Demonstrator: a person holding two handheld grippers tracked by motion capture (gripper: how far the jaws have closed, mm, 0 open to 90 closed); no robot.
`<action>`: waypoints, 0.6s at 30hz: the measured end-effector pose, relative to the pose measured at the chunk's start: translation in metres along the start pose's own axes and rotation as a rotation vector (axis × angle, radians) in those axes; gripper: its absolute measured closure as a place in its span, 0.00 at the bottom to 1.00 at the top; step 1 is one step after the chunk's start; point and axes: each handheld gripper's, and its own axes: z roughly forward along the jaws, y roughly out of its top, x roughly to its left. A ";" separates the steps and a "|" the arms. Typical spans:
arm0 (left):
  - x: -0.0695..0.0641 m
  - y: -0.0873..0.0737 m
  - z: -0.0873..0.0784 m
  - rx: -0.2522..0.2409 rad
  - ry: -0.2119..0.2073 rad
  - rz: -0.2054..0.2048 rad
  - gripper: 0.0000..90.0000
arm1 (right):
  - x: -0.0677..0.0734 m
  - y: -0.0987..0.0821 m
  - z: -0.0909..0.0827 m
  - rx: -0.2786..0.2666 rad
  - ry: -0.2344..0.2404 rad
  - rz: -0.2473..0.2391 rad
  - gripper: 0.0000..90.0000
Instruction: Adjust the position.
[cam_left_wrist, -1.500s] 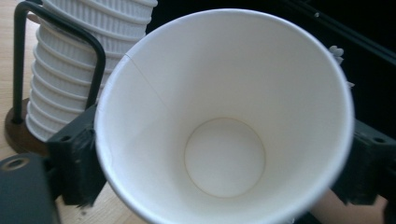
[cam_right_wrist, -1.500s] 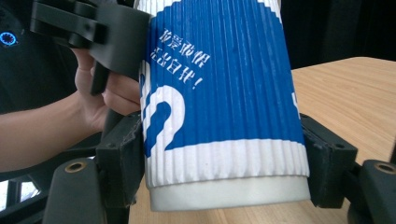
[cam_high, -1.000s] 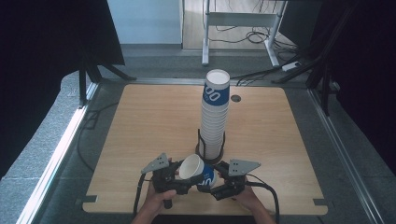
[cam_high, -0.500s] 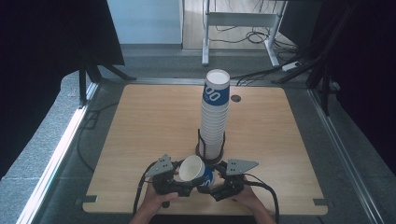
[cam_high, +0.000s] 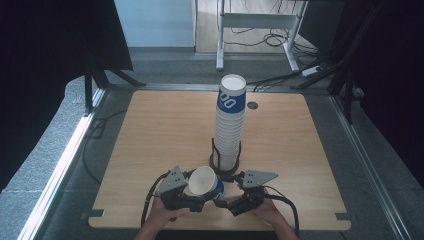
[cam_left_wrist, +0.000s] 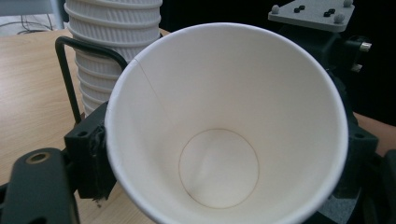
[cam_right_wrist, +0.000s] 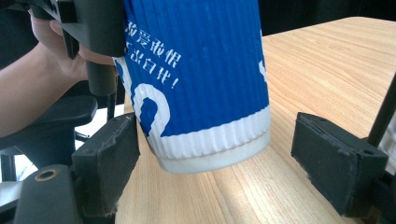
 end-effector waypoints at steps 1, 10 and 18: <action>0.000 0.000 0.000 0.000 0.000 0.000 0.18 | 0.000 0.000 0.000 0.003 -0.003 -0.002 0.17; -0.004 0.002 -0.002 0.036 0.038 0.058 0.18 | 0.003 0.002 -0.003 0.024 -0.037 -0.046 0.17; -0.009 0.002 0.003 0.122 0.089 0.111 0.18 | 0.011 0.005 -0.002 0.065 -0.067 -0.116 0.17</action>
